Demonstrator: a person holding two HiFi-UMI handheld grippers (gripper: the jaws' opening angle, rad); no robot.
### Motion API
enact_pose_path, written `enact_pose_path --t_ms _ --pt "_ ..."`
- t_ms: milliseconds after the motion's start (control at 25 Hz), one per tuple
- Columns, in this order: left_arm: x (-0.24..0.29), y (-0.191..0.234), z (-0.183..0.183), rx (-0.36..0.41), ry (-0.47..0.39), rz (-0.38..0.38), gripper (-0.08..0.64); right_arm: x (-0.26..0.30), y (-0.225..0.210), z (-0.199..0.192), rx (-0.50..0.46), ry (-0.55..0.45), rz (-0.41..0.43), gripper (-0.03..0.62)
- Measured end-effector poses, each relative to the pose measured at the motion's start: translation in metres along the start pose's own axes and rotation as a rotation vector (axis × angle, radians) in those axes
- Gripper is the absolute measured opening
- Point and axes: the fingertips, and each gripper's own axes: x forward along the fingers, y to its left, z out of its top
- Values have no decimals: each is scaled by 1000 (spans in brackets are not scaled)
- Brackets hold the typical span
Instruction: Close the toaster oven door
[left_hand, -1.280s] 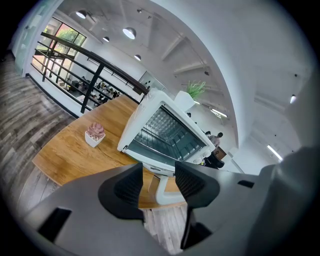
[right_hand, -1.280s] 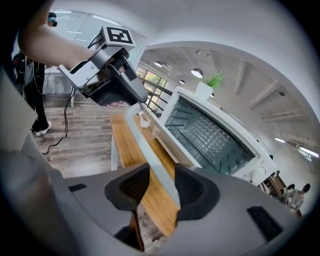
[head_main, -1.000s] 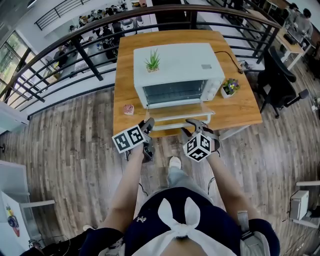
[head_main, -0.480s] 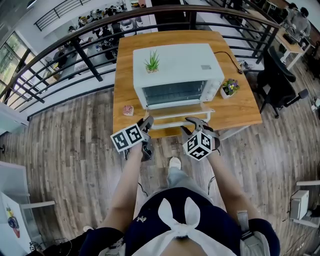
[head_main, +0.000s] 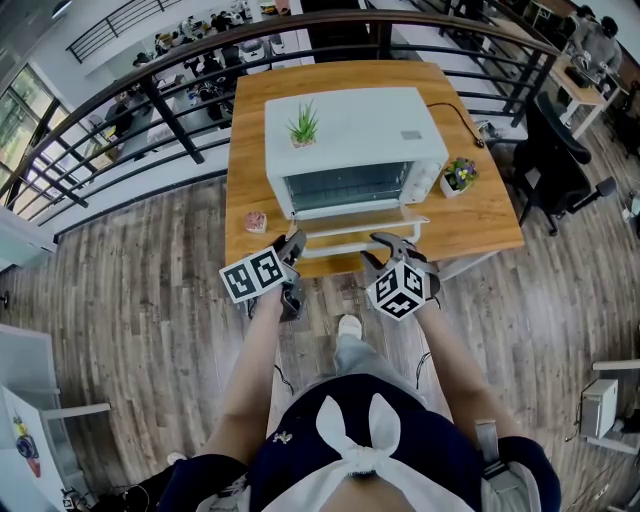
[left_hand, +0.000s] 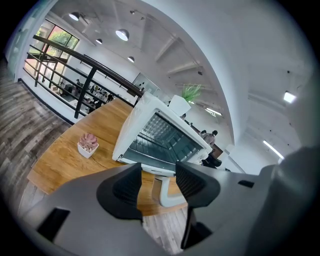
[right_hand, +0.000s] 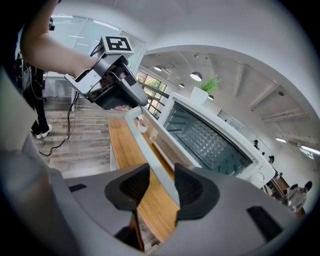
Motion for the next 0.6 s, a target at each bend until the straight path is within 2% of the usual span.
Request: enact_pose_path --t_ms 200,440,600 --pt "0 -3 6 31 -24 -15 209 -1 -5 4 3 -8 -1 160" --pt "-5 -5 18 140 -62 11 209 0 -8 7 1 -16 -2 161" --pt "-8 -10 25 158 -83 10 209 1 -12 9 3 -20 -3 161"
